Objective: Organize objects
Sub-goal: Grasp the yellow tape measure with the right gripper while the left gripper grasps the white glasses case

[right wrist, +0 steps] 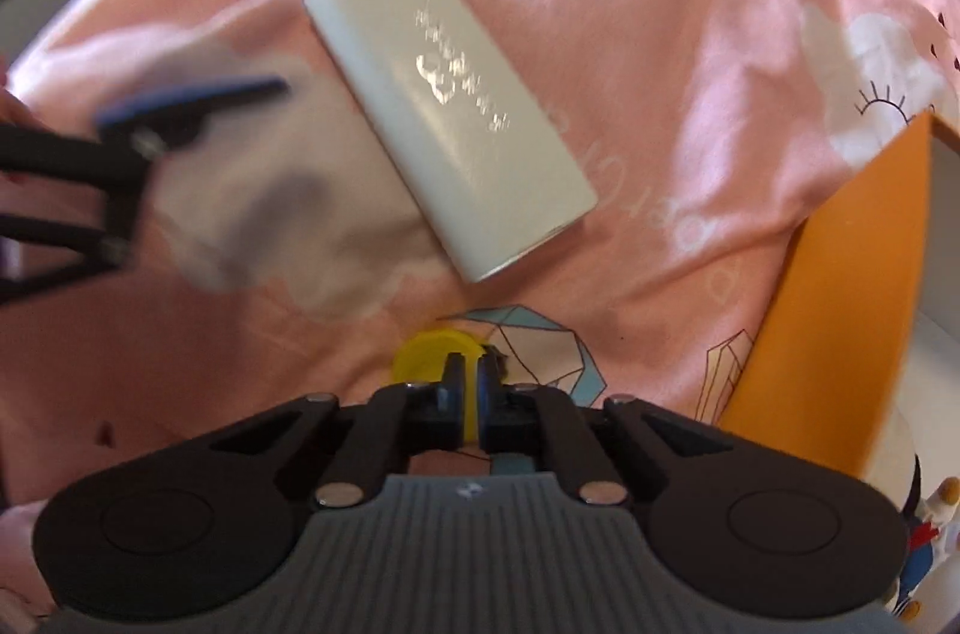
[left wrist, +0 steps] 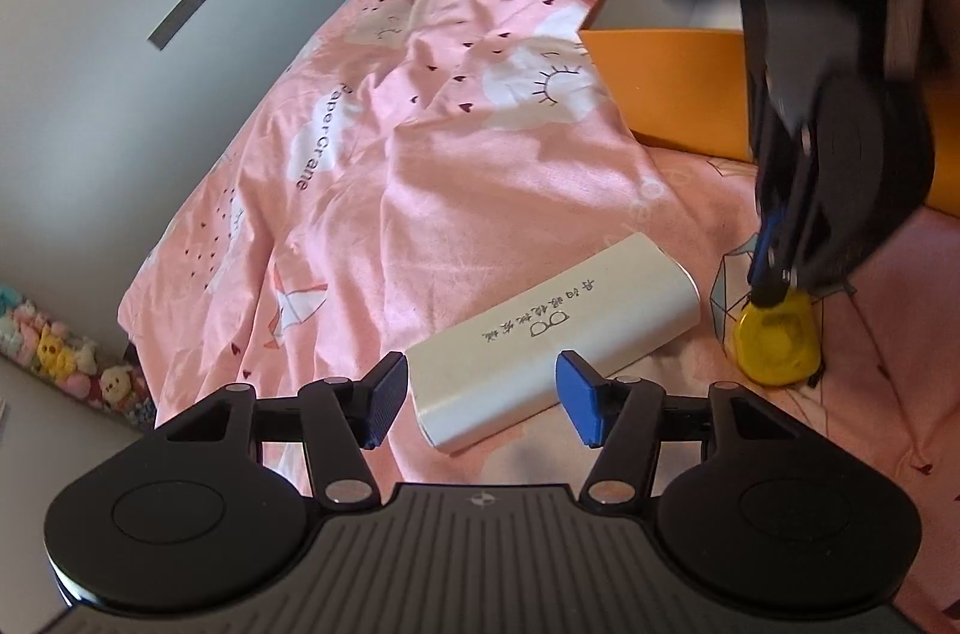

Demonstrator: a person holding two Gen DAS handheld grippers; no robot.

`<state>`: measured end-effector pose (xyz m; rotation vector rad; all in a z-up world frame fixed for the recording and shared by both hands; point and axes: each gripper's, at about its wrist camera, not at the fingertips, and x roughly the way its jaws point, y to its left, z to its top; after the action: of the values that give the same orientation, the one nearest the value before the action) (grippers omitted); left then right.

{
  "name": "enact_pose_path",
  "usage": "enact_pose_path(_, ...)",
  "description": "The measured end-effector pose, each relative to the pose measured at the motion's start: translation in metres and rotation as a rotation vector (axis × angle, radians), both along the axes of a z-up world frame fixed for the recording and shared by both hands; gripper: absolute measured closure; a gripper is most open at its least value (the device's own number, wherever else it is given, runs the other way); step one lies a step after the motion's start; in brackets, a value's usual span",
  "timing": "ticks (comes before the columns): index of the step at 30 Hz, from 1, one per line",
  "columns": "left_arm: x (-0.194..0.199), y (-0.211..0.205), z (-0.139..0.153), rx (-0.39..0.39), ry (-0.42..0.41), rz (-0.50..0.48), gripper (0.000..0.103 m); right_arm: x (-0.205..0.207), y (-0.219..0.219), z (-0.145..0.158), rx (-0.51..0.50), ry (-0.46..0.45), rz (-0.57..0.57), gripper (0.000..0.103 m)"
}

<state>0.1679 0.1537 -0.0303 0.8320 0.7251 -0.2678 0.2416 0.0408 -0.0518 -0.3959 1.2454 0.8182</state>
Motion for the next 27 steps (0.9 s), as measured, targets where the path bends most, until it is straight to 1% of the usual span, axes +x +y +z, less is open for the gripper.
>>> enact_pose_path(2, 0.005, -0.004, -0.007, 0.032, 0.019, -0.035, 0.036, 0.000, 0.000, 0.005, 0.007, 0.007, 0.021, 0.093)
enact_pose_path(3, 0.007, -0.006, -0.010, 0.050, 0.027, -0.049, 0.036, -0.001, 0.003, 0.003, -0.006, 0.005, 0.034, 0.090)
enact_pose_path(4, 0.009, -0.007, -0.014, 0.066, 0.028, -0.053, 0.036, -0.003, 0.006, 0.000, -0.024, -0.003, 0.035, 0.076)
enact_pose_path(6, 0.012, -0.008, -0.018, 0.066, 0.042, -0.057, 0.035, -0.004, 0.016, -0.010, -0.050, -0.005, 0.070, 0.055)
enact_pose_path(8, 0.015, -0.007, -0.023, 0.057, 0.071, -0.043, 0.035, -0.004, 0.018, -0.020, -0.067, 0.006, 0.075, 0.054)
enact_pose_path(9, 0.016, -0.007, -0.026, 0.053, 0.079, -0.037, 0.035, -0.003, 0.020, -0.025, -0.075, 0.020, 0.078, 0.051)
enact_pose_path(10, 0.016, -0.007, -0.028, 0.050, 0.087, -0.034, 0.035, -0.003, 0.021, -0.030, -0.079, 0.034, 0.086, 0.044)
enact_pose_path(11, 0.015, -0.007, -0.029, 0.050, 0.095, -0.032, 0.035, -0.003, 0.023, -0.035, -0.088, 0.042, 0.093, 0.043)
enact_pose_path(15, 0.015, -0.008, -0.035, 0.076, 0.113, -0.042, 0.035, -0.005, 0.028, -0.043, -0.120, 0.048, 0.097, 0.043)
enact_pose_path(18, 0.015, -0.008, -0.033, 0.076, 0.116, -0.053, 0.035, -0.003, 0.031, -0.048, -0.131, 0.069, 0.077, 0.046)
enact_pose_path(20, 0.017, -0.008, -0.031, 0.096, 0.110, -0.082, 0.035, -0.003, 0.029, -0.047, -0.128, 0.074, 0.078, 0.047)
enact_pose_path(22, 0.020, -0.009, -0.031, 0.124, 0.075, -0.112, 0.035, -0.001, 0.022, -0.035, -0.096, 0.082, 0.061, 0.047)
enact_pose_path(23, 0.021, -0.010, -0.032, 0.134, 0.070, -0.130, 0.035, 0.000, 0.018, -0.028, -0.074, 0.075, 0.053, 0.047)
enact_pose_path(25, 0.023, -0.013, -0.037, 0.158, 0.085, -0.185, 0.035, 0.002, 0.007, -0.009, -0.025, 0.060, 0.034, 0.047)
enact_pose_path(27, 0.019, -0.016, -0.044, 0.220, 0.096, -0.256, 0.035, 0.007, -0.009, 0.013, 0.037, 0.052, 0.003, 0.047)
